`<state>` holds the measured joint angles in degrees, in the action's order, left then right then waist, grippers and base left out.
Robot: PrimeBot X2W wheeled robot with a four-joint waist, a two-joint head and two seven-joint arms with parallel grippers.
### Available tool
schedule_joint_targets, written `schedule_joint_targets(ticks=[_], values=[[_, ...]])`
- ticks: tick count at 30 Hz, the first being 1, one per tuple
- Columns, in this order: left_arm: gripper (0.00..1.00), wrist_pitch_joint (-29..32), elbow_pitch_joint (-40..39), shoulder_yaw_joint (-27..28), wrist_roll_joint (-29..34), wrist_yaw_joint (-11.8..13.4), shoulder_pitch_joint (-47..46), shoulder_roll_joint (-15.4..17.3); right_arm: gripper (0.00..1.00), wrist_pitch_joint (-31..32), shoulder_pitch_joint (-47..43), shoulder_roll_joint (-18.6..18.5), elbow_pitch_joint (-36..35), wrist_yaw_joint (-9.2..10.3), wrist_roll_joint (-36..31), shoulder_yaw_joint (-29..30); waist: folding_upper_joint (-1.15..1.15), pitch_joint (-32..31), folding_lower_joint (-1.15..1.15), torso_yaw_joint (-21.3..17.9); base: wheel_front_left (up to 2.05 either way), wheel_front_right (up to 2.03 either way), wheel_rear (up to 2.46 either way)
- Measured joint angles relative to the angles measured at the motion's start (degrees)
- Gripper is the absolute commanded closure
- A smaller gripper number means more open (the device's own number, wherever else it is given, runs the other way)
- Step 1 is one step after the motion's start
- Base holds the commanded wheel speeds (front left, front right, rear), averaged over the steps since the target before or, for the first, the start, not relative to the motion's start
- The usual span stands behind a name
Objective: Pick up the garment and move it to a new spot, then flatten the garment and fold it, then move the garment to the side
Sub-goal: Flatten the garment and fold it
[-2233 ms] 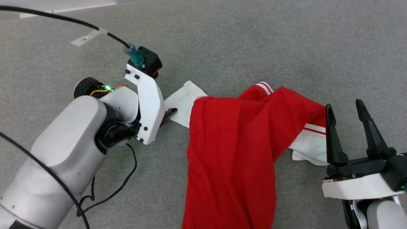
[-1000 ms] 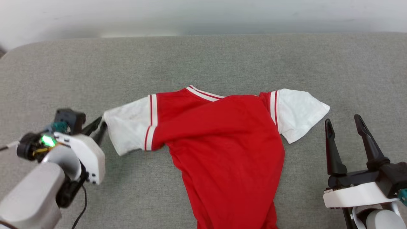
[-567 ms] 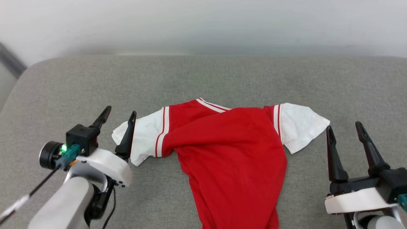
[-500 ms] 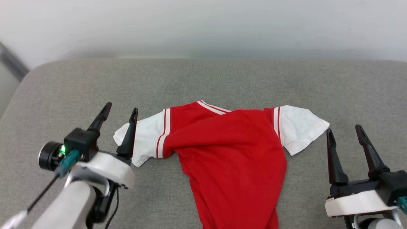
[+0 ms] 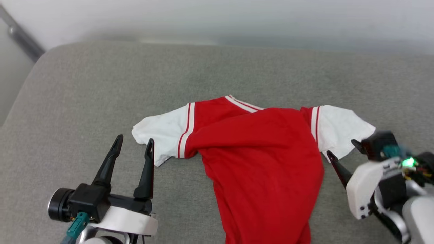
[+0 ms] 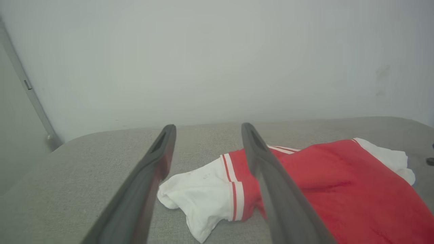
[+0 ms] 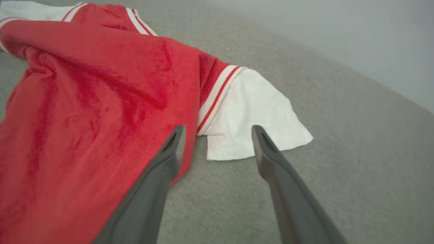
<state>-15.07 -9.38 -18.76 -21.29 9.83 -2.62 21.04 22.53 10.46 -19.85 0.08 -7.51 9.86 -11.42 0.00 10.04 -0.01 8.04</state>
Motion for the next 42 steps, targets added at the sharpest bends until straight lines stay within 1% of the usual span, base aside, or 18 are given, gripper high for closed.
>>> schedule_joint_targets(ticks=[2,5,8,11,13,16,17,18,19,26,30,37,42], values=[[0.00,0.00,0.27,0.11,0.51,-0.80,-0.78,-0.52,0.00,5.93,3.14,-1.90,0.49,-0.01,3.46,-1.52,0.00,1.09,0.00,0.70,0.00,0.00,0.00],[0.00,0.00,0.83,0.09,1.14,-1.85,-1.75,-1.67,0.00,14.46,7.38,-4.14,2.58,0.00,6.97,-3.27,0.00,2.56,0.00,1.97,0.00,0.00,0.00],[0.00,0.00,1.52,0.09,1.89,-2.79,-2.75,-2.53,0.00,20.81,9.70,-4.89,4.95,0.00,9.87,-4.58,0.00,3.85,0.01,3.47,0.00,0.00,0.00],[0.00,0.00,2.59,0.19,1.91,-3.65,-3.01,-3.71,0.00,24.43,11.24,-5.24,7.57,0.00,12.71,-5.34,0.00,4.90,0.01,5.04,0.00,0.00,0.00],[0.00,0.00,3.39,0.09,2.74,-4.15,-3.38,-3.85,0.00,25.38,11.68,-5.54,9.37,0.00,13.47,-5.89,0.00,5.50,0.00,6.01,0.00,0.00,0.00],[0.00,0.00,3.61,0.27,3.19,-4.79,-3.66,-5.12,0.00,25.97,12.59,-6.91,11.15,-0.02,13.76,-7.19,0.00,6.13,0.00,7.22,0.00,0.00,0.00],[0.00,0.00,3.74,0.36,3.50,-4.91,-3.67,-5.36,0.10,26.14,12.66,-6.91,11.73,-0.01,14.46,-7.19,0.00,6.28,0.00,7.53,0.00,0.00,0.00],[0.00,0.00,3.88,0.52,3.59,-5.19,-3.66,-5.52,0.56,26.25,12.71,-6.92,12.26,-0.01,14.93,-7.08,0.00,6.36,0.00,7.76,0.00,0.00,0.00],[0.00,0.00,4.02,0.67,3.72,-5.31,-3.66,-5.64,1.00,26.35,12.71,-6.95,12.56,-0.01,15.07,-7.20,0.00,6.36,0.00,7.93,0.00,0.00,0.00],[0.00,0.00,5.17,2.45,4.50,-6.31,-3.26,-6.32,1.00,25.42,10.39,-7.25,12.46,0.00,16.41,-7.98,0.00,4.52,0.00,7.20,0.00,0.00,0.00],[0.00,0.00,5.49,2.92,4.80,-6.83,-2.05,-6.80,1.00,25.10,6.88,-9.04,10.06,0.00,15.78,-8.72,0.00,2.58,0.00,5.81,0.00,0.00,0.00],[0.00,0.00,5.72,3.67,5.10,-7.44,-0.30,-7.35,1.00,27.76,-1.36,-10.98,4.83,0.00,15.16,-7.40,0.00,-0.74,0.00,3.22,0.00,0.00,0.00],[0.00,0.00,5.83,4.17,5.44,-7.82,0.16,-7.38,1.00,27.51,-5.39,-10.11,3.15,0.01,14.40,-6.90,0.00,-1.93,0.00,2.01,0.00,0.00,0.00]])
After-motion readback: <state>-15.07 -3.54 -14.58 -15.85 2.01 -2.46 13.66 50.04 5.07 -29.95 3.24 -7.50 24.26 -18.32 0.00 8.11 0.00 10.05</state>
